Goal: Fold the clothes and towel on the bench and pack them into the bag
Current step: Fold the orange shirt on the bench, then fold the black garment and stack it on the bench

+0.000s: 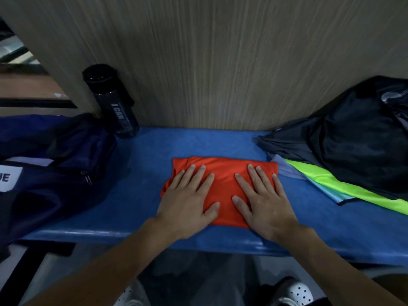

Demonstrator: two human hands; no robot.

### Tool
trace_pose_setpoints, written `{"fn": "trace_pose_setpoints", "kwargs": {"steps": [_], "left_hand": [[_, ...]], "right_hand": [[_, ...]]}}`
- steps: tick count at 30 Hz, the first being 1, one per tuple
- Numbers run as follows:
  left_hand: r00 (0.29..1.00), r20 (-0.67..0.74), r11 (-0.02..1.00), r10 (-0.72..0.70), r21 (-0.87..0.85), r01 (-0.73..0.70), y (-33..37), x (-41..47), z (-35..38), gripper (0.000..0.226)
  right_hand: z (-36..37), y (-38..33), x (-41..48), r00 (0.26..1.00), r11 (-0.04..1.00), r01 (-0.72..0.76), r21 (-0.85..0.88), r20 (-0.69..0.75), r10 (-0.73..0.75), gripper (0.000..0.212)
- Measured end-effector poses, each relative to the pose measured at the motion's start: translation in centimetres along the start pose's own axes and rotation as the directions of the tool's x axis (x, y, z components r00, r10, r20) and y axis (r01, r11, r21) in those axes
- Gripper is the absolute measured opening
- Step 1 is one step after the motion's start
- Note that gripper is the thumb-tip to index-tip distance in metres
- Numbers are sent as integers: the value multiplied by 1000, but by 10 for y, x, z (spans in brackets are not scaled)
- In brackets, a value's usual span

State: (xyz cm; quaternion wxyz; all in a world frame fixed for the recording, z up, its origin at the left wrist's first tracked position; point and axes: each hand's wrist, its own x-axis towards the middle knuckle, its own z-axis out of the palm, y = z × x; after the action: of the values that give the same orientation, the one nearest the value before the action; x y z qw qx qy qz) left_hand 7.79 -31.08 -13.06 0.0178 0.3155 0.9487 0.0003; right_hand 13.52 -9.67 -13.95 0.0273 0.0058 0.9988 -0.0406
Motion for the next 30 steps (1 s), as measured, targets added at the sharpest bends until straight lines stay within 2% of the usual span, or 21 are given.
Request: {"fn": "trace_pose_setpoints", "kwargs": {"steps": [7, 11, 15, 19, 23, 30], "left_hand": [[999, -26, 999, -35, 8, 35, -69, 16, -2, 83], [988, -123, 992, -94, 68, 103, -102, 40, -4, 75], [969, -230, 995, -91, 6, 95, -103, 63, -10, 70], [985, -125, 993, -119, -19, 118, -124, 80, 4, 76], [982, -114, 989, -148, -12, 147, -141, 91, 12, 74], [985, -49, 986, -164, -39, 162, -141, 93, 5, 73]], "right_hand": [[1, -45, 58, 999, 998, 38, 56, 20, -39, 83], [3, -64, 106, 1000, 997, 19, 68, 23, -21, 75], [4, -73, 148, 999, 998, 36, 48, 2, -36, 78], [5, -77, 176, 998, 997, 65, 45, 5, -66, 72], [5, -76, 190, 996, 995, 86, 43, -2, -86, 76], [1, -70, 186, 995, 994, 87, 63, 38, -90, 66]]}}
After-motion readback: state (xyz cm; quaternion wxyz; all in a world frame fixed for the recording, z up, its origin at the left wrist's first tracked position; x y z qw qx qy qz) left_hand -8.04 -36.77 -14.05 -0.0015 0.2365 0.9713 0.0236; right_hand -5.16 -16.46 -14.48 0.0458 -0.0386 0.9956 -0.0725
